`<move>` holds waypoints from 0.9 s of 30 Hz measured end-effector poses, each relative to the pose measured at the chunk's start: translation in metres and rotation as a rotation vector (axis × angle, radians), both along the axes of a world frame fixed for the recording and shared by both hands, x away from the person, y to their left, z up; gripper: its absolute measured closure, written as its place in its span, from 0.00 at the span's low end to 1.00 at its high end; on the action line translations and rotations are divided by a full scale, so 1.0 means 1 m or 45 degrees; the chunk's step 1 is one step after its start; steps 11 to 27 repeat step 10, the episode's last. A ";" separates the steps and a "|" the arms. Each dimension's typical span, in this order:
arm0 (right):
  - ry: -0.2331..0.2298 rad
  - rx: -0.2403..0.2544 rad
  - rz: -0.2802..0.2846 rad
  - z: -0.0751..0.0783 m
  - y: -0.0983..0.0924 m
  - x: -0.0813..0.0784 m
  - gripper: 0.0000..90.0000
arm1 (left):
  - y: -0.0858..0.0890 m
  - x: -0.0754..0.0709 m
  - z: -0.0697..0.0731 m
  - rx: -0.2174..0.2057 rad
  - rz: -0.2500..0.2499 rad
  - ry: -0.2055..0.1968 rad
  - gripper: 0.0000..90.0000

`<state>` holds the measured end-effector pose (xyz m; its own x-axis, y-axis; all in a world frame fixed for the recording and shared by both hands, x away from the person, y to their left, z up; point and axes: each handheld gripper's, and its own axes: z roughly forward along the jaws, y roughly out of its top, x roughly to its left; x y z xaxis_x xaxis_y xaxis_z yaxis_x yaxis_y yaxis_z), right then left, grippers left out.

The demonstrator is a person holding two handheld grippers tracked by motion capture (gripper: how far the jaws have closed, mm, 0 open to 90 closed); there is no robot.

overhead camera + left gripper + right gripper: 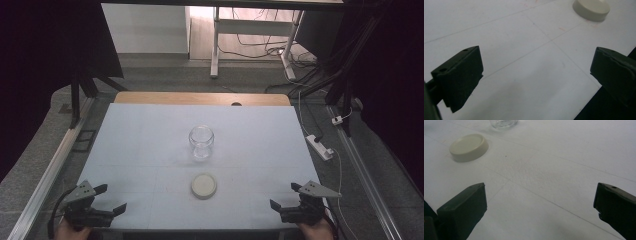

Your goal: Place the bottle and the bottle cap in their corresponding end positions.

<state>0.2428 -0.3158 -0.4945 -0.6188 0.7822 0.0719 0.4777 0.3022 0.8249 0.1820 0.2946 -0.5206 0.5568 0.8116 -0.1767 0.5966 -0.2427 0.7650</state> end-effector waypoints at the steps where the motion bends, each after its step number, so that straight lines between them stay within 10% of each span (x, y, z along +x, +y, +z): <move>1: 0.001 0.003 -0.005 0.000 -0.001 -0.001 0.00 | 0.001 -0.001 -0.001 0.008 0.003 0.003 0.00; 27: 0.016 -0.070 0.013 0.000 0.003 -0.005 0.00 | 0.007 -0.005 -0.003 0.024 0.039 0.043 0.00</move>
